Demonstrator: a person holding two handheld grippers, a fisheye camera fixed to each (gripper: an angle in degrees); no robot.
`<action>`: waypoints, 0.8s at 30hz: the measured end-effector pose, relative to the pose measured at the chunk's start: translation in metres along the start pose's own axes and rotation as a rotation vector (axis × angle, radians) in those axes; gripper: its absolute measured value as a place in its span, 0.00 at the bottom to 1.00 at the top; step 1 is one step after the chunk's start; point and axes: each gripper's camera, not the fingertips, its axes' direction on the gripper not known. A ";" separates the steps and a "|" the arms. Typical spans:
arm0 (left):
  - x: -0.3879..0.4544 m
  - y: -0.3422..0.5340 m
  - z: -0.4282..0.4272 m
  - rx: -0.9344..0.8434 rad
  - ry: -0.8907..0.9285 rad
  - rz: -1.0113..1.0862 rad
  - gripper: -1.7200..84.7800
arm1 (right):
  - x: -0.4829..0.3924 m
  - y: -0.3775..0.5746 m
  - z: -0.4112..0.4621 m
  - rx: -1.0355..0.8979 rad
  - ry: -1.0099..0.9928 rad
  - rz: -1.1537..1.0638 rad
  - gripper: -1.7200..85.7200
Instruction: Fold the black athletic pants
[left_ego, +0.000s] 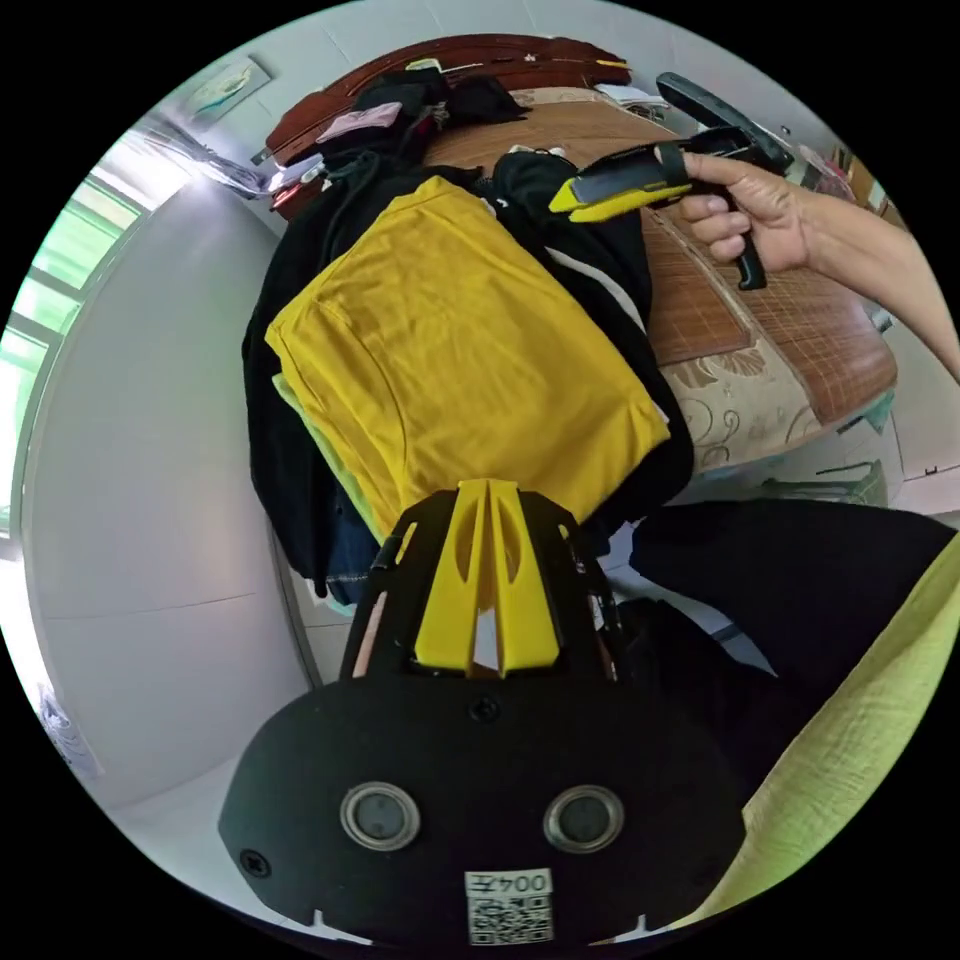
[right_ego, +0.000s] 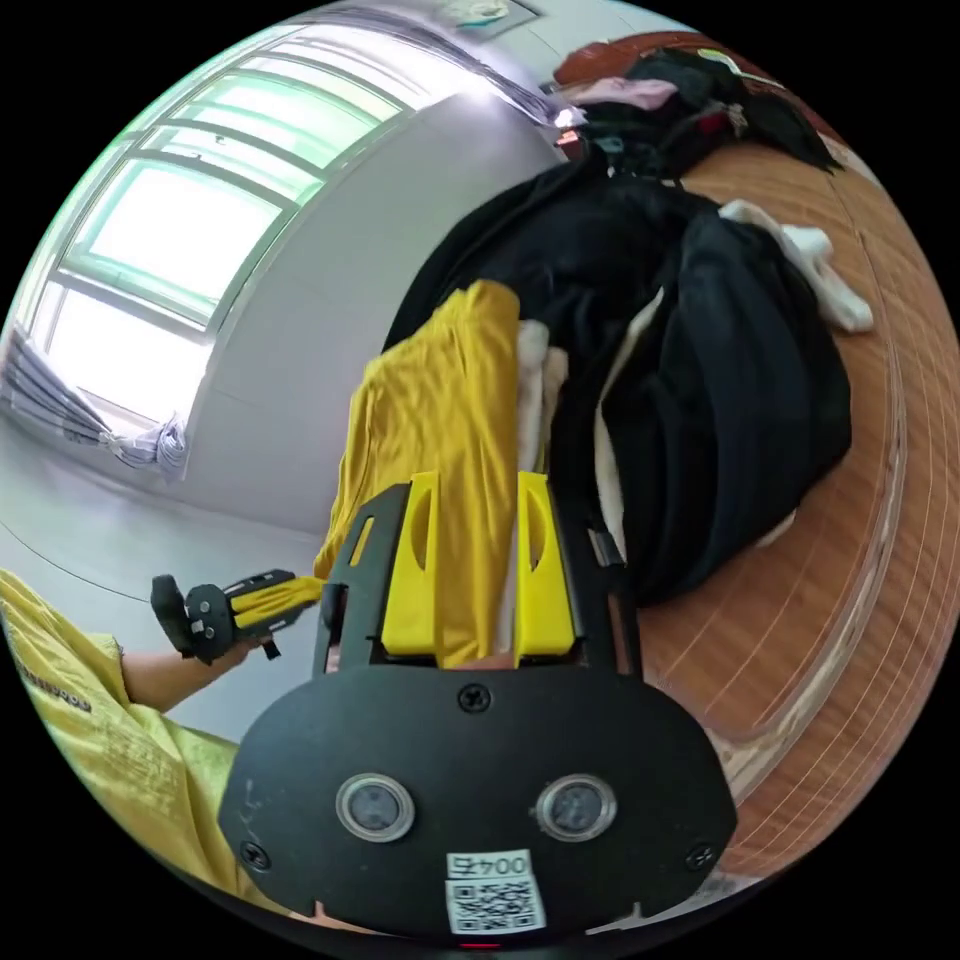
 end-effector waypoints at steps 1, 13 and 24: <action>-0.008 -0.007 0.019 -0.044 -0.011 -0.012 0.03 | 0.001 -0.011 0.000 0.005 0.006 -0.013 0.16; -0.051 -0.009 0.030 -0.062 -0.037 -0.108 0.02 | 0.000 -0.115 0.044 -0.133 0.020 -0.280 0.08; -0.080 -0.017 0.021 -0.093 -0.035 -0.140 0.02 | -0.086 0.002 0.027 -0.015 0.403 -0.864 0.07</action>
